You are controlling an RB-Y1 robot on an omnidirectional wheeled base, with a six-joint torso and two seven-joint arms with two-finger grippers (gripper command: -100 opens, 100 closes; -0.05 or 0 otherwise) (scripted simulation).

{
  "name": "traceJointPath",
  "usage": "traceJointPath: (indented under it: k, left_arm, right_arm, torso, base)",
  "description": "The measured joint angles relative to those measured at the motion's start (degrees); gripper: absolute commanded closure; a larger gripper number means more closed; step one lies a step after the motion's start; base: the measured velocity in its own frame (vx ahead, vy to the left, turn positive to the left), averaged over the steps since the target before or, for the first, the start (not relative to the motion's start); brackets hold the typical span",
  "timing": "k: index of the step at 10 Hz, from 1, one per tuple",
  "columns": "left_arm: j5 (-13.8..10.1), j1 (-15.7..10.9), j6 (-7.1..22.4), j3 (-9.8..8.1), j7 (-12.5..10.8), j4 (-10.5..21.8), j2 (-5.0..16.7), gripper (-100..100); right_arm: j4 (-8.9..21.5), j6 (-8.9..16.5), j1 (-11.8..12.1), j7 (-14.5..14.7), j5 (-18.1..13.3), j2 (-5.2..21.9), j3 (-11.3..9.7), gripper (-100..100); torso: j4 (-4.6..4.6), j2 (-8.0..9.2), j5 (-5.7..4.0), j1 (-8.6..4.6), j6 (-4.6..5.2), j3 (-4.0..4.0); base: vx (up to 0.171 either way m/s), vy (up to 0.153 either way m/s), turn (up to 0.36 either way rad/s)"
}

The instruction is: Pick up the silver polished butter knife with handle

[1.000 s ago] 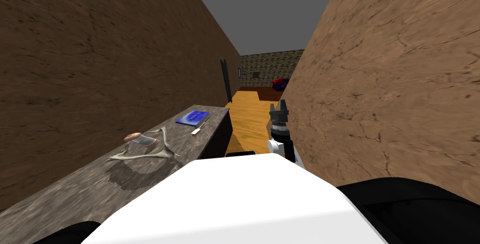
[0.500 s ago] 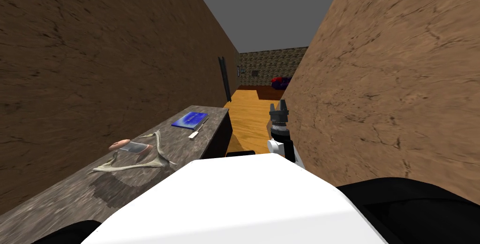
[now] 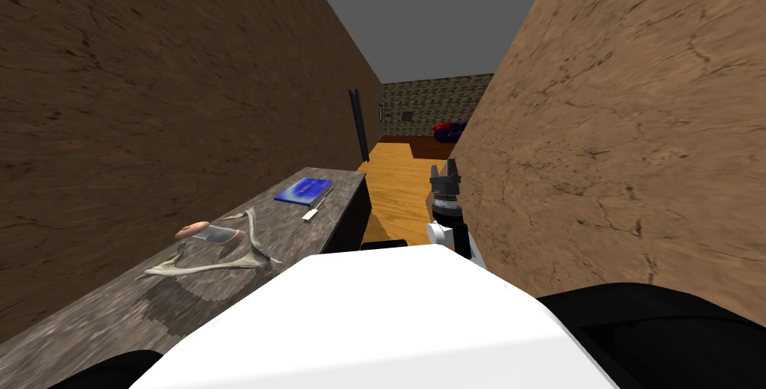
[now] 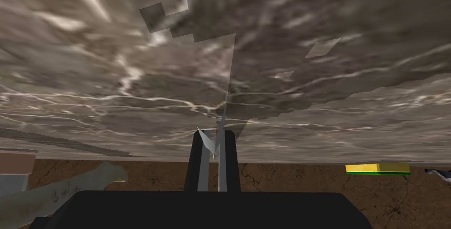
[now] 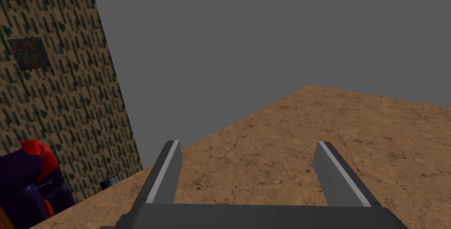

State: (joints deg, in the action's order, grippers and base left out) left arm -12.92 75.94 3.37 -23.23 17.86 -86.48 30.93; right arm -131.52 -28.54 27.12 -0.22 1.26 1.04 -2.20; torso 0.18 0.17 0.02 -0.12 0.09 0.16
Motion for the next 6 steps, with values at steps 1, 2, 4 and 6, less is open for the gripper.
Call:
traceJointPath:
  k: [1,2,4,6]
  left_arm:
    - [0.0,0.0,0.0,0.00,0.0,0.0,0.0,100]
    - [0.0,0.0,-0.1,0.00,0.0,0.0,0.0,0]
    - [-0.4,0.8,-0.1,-0.16,0.0,-1.2,0.2,100]
    - [-0.7,1.8,-0.1,-0.38,0.1,-2.5,0.2,0]
  right_arm:
    - [0.0,0.0,0.0,0.0,0.0,0.0,0.0,0]
    - [0.0,0.0,0.0,0.0,0.0,0.0,0.0,0]
    - [0.0,0.0,0.0,0.0,0.0,0.0,0.0,0]
    - [0.0,0.0,0.0,0.0,0.0,0.0,0.0,0]
  torso:
    - [0.00,0.03,0.01,0.02,-0.01,0.02]
    - [0.00,0.04,0.01,0.02,-0.02,0.02]
    - [-0.02,0.01,-0.03,-0.10,-0.05,0.00]
    - [-0.04,-0.02,-0.05,-0.15,-0.07,-0.03]
  base:
    - [0.000,0.000,0.000]
    - [0.000,0.000,0.000]
    - [0.013,-0.042,0.041]
    - [0.005,-0.018,0.005]
